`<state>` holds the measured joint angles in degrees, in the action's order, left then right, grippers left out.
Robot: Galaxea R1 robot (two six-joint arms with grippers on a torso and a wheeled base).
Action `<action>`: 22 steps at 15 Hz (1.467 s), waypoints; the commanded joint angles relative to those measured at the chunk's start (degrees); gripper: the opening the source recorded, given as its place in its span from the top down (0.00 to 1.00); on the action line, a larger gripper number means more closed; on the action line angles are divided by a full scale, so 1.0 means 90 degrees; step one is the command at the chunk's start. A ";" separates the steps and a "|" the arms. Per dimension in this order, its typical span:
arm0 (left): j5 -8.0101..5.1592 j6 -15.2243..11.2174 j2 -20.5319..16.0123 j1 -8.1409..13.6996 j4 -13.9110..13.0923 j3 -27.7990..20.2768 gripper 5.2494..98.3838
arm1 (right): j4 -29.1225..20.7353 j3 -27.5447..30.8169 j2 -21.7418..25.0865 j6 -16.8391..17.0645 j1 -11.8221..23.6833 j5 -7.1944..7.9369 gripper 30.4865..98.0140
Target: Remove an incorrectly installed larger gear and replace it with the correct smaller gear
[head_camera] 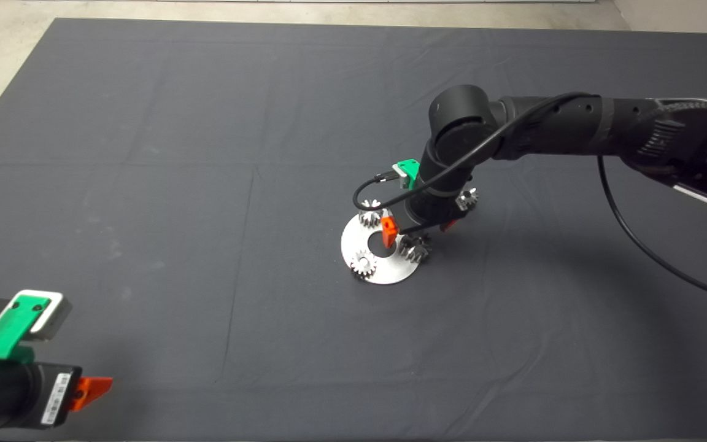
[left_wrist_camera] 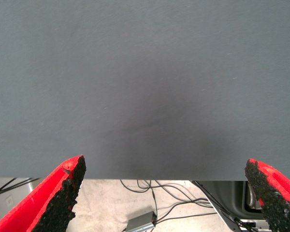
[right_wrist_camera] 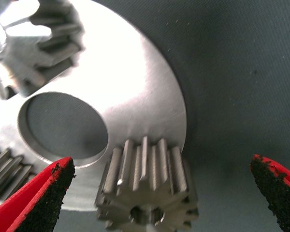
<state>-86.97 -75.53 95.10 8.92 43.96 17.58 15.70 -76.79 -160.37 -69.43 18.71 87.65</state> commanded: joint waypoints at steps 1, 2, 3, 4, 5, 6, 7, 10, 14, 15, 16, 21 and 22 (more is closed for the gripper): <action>-0.0044 -0.0082 0.0035 0.0015 0.0086 -0.0012 0.15 | 0.0267 -0.0118 -0.0087 0.0077 0.0080 0.0574 0.04; -0.0044 -0.0104 0.0045 0.0015 0.0086 -0.0012 0.15 | 0.0267 -0.0118 -0.0087 0.0077 0.0089 0.0574 0.08; -0.0044 -0.0114 0.0045 0.0015 0.0086 -0.0012 0.15 | 0.0257 -0.0118 -0.0078 0.0068 0.0089 0.0573 0.10; -0.0044 -0.0124 0.0064 0.0005 0.0086 -0.0012 0.15 | 0.0248 -0.0101 -0.0078 0.0067 0.0089 0.0573 0.11; -0.0044 -0.0176 0.0064 0.0005 0.0086 -0.0012 0.15 | 0.0238 -0.0089 -0.0087 0.0067 0.0089 0.0574 0.12; -0.0044 -0.0203 0.0064 0.0013 0.0096 -0.0012 0.15 | 0.0218 -0.0069 -0.0098 0.0067 0.0089 0.0574 0.12; -0.0044 -0.0212 0.0064 0.0005 0.0096 -0.0012 0.15 | 0.0209 -0.0066 -0.0126 0.0058 0.0109 0.0574 0.12; -0.0054 -0.0212 0.0054 0.0005 0.0096 -0.0029 0.15 | 0.0209 -0.0086 -0.0140 0.0048 0.0138 0.0574 0.14; -0.0054 -0.0231 0.0054 -0.0005 0.0096 -0.0041 0.15 | -0.0344 -0.0226 -0.0117 0.0038 0.0167 0.0622 0.19; -0.0044 -0.0231 0.0064 -0.0005 0.0096 -0.0041 0.15 | -0.0442 -0.0216 -0.0107 0.0038 0.0168 0.0632 0.19; -0.0044 -0.0231 0.0074 -0.0015 0.0096 -0.0031 0.15 | -0.0718 -0.0226 -0.0087 0.0038 0.0177 0.0632 0.19; -0.0044 -0.0231 0.0064 -0.0093 0.0116 -0.0012 0.15 | -0.1252 -0.0235 -0.0107 -0.0014 0.0255 0.0632 0.19; -0.0044 -0.0231 0.0064 -0.0093 0.0116 -0.0002 0.15 | -0.1333 -0.0235 -0.0078 -0.0012 0.0255 0.0632 0.19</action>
<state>-86.97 -77.36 95.89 8.24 44.35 17.60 9.51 -78.74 -161.27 -69.05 18.99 87.63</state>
